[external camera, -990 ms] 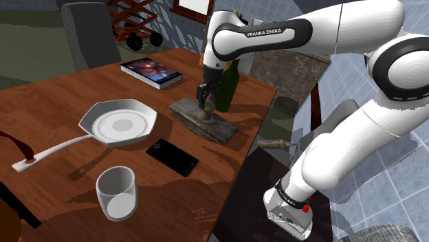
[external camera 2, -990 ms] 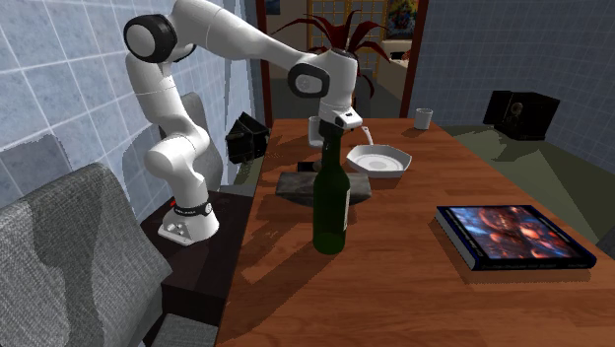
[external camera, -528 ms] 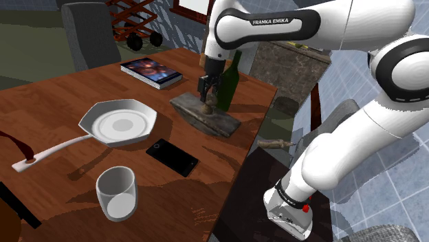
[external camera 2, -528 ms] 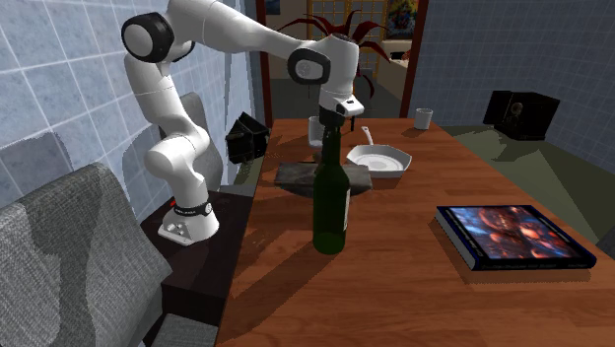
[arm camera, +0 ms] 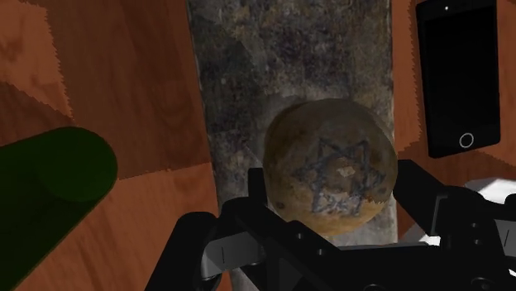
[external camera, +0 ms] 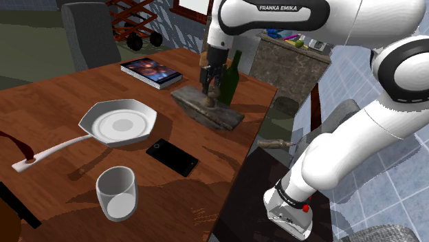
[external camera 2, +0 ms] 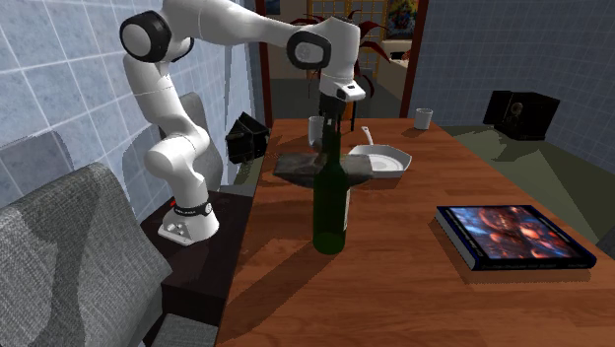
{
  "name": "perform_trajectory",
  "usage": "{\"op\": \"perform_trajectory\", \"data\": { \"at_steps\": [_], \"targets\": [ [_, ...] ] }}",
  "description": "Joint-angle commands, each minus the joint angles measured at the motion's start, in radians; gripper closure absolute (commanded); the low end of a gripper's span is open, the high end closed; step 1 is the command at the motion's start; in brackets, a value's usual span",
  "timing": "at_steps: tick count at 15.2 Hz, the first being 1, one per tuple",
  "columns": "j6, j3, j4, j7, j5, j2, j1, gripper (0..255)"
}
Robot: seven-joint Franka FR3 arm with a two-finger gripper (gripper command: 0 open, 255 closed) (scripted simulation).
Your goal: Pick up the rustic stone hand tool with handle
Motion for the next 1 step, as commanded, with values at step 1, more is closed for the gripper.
{"op": "perform_trajectory", "data": {
  "at_steps": [1],
  "targets": [
    [-0.009,-0.001,0.010,-0.001,0.000,-0.002,-0.001,255]
  ]
}}
